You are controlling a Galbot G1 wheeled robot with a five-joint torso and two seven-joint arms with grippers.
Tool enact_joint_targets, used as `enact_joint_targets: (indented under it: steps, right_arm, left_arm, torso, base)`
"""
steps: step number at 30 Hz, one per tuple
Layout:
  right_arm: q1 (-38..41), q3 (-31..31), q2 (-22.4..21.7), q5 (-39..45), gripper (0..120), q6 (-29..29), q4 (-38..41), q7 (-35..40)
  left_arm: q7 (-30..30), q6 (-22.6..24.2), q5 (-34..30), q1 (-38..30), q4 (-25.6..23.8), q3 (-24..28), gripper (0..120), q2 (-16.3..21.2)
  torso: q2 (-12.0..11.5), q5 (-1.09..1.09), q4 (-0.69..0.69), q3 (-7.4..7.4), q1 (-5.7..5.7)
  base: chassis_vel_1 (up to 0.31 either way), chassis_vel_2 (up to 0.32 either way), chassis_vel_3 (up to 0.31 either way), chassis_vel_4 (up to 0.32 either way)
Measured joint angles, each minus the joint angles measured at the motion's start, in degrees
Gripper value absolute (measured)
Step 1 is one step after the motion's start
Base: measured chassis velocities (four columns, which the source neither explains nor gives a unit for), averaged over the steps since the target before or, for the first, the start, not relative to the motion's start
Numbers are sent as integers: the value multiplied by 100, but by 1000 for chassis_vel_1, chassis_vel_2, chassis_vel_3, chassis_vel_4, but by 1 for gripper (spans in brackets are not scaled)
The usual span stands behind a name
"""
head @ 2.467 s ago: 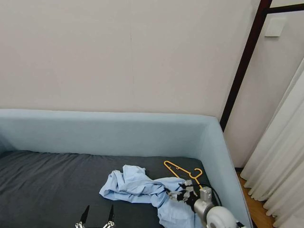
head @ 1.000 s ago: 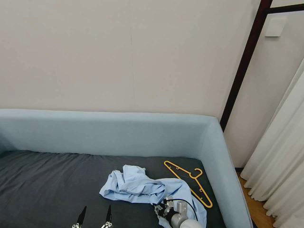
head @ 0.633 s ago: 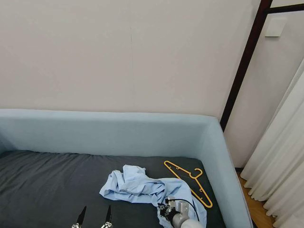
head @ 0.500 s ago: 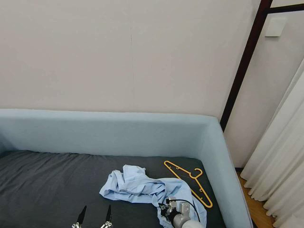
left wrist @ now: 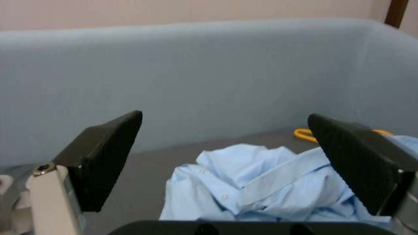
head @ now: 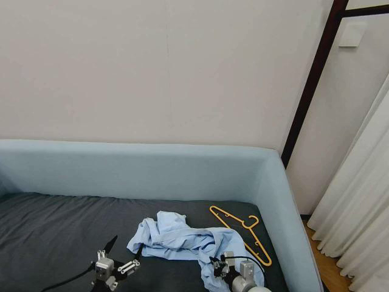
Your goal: Pick up the clothes from the sofa and hang them on the clothes hanger.
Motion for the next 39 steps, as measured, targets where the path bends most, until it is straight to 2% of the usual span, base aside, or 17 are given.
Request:
enact_joint_targets:
  steps: [1,2,3,5,7,9,11,14,15,16,19,25,30,35,39]
  right_arm:
    - [122,-129,11,9,0,-4,-44,5]
    - [202,-199,27,13,0,-5,-66,10]
    - [234,-215,40,14,0,-6,-67,18]
    - [235,-213,43,14,0,-7,-65,25]
    - [199,-153,42,-12,0,-11,-22,45]
    - [148,-103,30,-57,0,-15,22,50]
    - [148,-103,30,-57,0,-15,22,50]
    - [77,-22,13,-96,0,-26,105,71]
    - [77,-22,13,-96,0,-26,105,71]
    - [32,31,-13,-102,0,-31,173,79]
    - [-50,150,-69,-99,0,-88,310,108]
    - [-140,281,-70,-91,0,-113,389,121]
    - [-261,358,-98,-132,0,-127,435,116]
    - [-325,382,-87,-179,0,-128,435,110]
    - [-331,371,-80,-202,0,-128,435,111]
  left_arm:
    - [100,81,-284,-140,159,74,100,150]
    - [202,113,-510,-306,327,222,100,273]
    - [297,166,-708,-562,543,481,100,397]
    - [334,171,-775,-689,633,619,100,439]
    - [567,193,-1082,-1536,1167,1513,100,553]
    - [706,190,-1232,-2304,1644,2101,98,422]
    - [706,190,-1232,-2304,1644,2101,98,422]
    - [839,249,-1555,-3112,2184,2685,97,63]
    - [839,249,-1555,-3112,2184,2685,97,63]
    - [882,298,-1611,-3421,2405,2953,97,-40]
    - [999,571,-1612,-3943,2830,3703,96,-144]
    - [923,695,-1279,-4151,3324,4143,96,-487]
    - [694,415,-867,-4182,3651,4163,95,-712]
    - [612,353,-832,-4135,3670,4053,94,-808]
    - [587,318,-805,-4107,3750,4016,86,-884]
  torso:
    - [0,-1,1,0,0]
    - [0,0,8,0,0]
    - [0,3,8,0,0]
    - [0,4,9,0,0]
    - [-1,-2,0,0,1]
    - [-1,0,-2,0,1]
    - [-1,0,-2,0,1]
    - [-1,-4,-2,1,1]
    - [-1,-4,-2,1,1]
    - [-1,3,-2,1,1]
    - [-1,3,2,0,1]
    - [-1,1,1,0,1]
    - [-1,1,1,0,0]
    - [0,2,-1,0,0]
    - [0,1,1,-1,0]
  base:
    - [0,0,0,0]
    - [0,0,0,0]
    - [0,0,0,0]
    - [0,0,0,0]
    - [0,0,0,0]
    - [0,0,0,0]
    - [0,0,0,0]
    - [0,0,0,0]
    - [0,0,0,0]
    - [0,0,0,0]
    - [0,0,0,0]
    - [0,0,0,0]
    - [0,0,0,0]
    - [0,0,0,0]
    - [0,0,0,0]
